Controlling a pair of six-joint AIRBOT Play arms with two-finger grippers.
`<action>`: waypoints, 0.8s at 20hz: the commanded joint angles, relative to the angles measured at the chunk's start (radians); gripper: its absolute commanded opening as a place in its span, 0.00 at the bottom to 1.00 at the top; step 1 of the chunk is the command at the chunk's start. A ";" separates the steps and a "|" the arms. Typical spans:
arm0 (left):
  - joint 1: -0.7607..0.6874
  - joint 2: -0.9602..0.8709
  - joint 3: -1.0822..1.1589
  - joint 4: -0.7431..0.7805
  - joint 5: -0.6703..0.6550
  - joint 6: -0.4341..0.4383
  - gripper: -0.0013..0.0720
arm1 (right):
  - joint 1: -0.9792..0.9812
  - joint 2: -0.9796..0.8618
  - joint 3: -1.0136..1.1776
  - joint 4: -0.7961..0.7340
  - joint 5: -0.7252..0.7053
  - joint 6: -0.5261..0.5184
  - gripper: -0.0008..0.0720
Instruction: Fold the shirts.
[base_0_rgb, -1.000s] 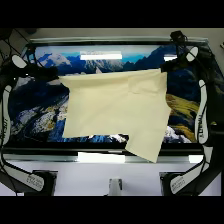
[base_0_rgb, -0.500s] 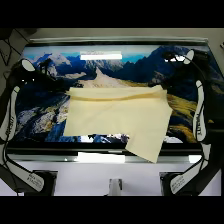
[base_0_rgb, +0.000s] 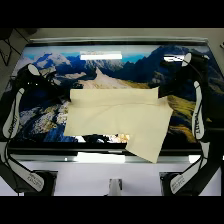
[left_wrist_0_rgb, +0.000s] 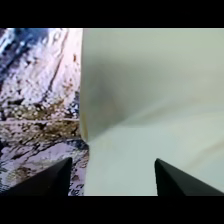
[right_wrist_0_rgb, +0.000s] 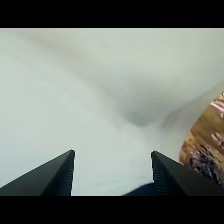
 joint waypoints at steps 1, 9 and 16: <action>0.051 0.042 0.021 0.000 -0.119 0.024 0.85 | -0.074 0.059 0.001 0.000 0.127 -0.051 0.69; 0.114 0.439 -0.763 -0.034 0.126 0.058 0.84 | -0.233 0.303 -0.222 0.000 0.148 -0.057 0.66; 0.113 0.561 -1.077 -0.137 0.358 0.086 0.83 | -0.232 0.341 -0.256 0.057 0.163 -0.055 0.62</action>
